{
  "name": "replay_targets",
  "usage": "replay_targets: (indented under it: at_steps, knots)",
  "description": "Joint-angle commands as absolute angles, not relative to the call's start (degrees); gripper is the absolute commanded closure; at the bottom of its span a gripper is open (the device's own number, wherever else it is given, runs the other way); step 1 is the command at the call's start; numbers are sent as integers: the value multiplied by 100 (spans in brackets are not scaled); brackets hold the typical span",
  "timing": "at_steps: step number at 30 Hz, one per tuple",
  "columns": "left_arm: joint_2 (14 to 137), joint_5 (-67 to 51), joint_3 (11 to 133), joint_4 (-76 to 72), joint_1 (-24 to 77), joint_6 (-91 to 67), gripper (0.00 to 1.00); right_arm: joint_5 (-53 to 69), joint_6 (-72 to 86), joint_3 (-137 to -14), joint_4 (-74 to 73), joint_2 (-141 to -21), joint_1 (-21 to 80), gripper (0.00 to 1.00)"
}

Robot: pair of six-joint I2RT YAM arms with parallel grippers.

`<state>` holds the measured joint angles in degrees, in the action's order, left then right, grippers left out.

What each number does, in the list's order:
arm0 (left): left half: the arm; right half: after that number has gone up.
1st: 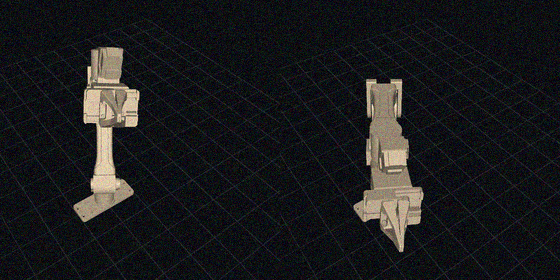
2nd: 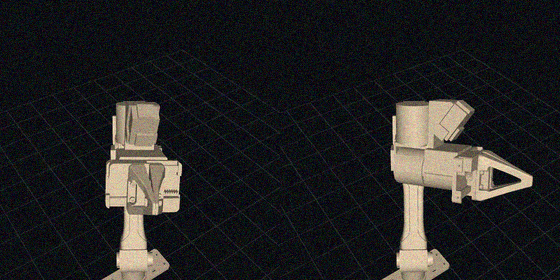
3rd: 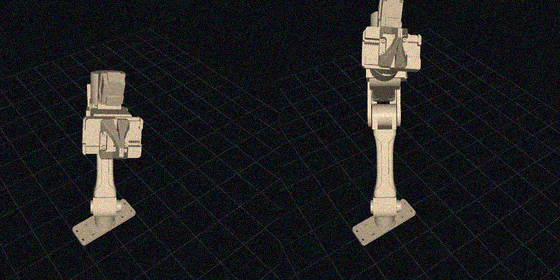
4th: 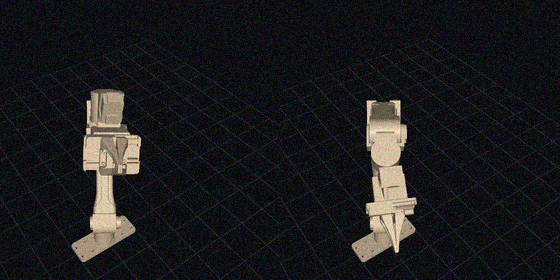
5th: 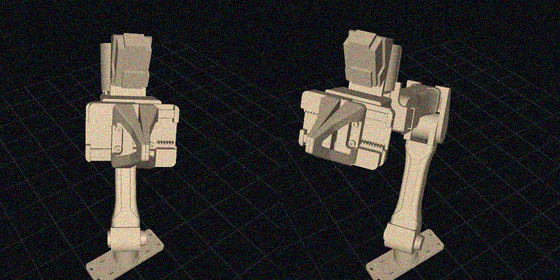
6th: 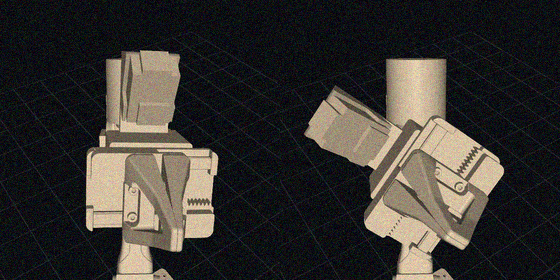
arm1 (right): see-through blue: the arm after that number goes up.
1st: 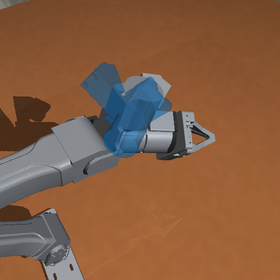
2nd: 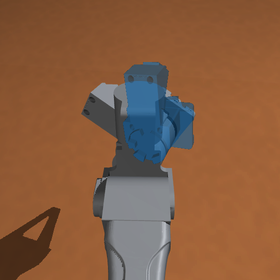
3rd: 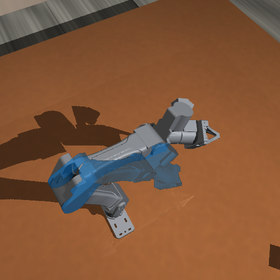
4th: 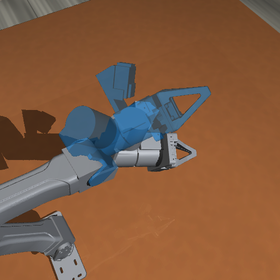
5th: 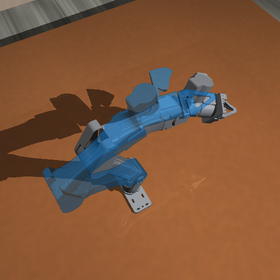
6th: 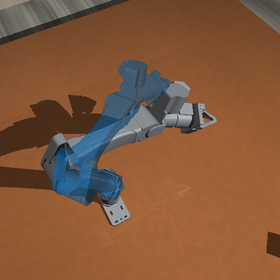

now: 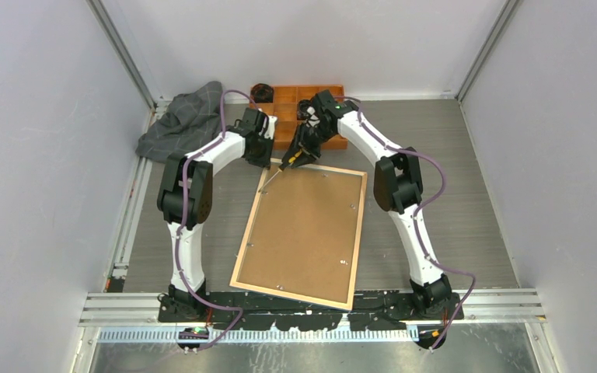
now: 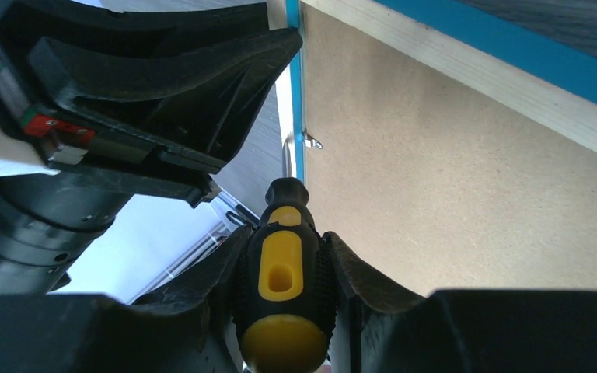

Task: Take the photo out of the frame
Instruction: Release the photo frame item from the photo frame.

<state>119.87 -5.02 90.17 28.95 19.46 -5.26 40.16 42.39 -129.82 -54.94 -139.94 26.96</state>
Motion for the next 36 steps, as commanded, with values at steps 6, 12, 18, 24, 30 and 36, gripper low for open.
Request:
replay_targets:
  at_steps: [6, 12, 18, 24, 30, 36]
  knots:
    - [11990, -311, 8825, 2699, 2004, -277, 100, 4299, 4244, -13182, -5565, -13860, 2703, 99]
    - [11980, -312, 8807, 2689, 2004, -299, 100, 4266, 4164, -13034, -5585, -13525, 2482, 99]
    - [11989, -341, 8832, 2688, 2004, -338, 100, 4233, 4109, -12878, -5569, -13527, 2362, 99]
    - [11989, -333, 8851, 2684, 2004, -335, 100, 4203, 4240, -13068, -5521, -13766, 2384, 99]
    - [12019, -323, 8877, 2684, 2004, -334, 100, 4211, 4235, -13279, -5598, -14008, 2510, 99]
    - [12040, -321, 8869, 2688, 2004, -325, 100, 4181, 4213, -13274, -5626, -14102, 2609, 99]
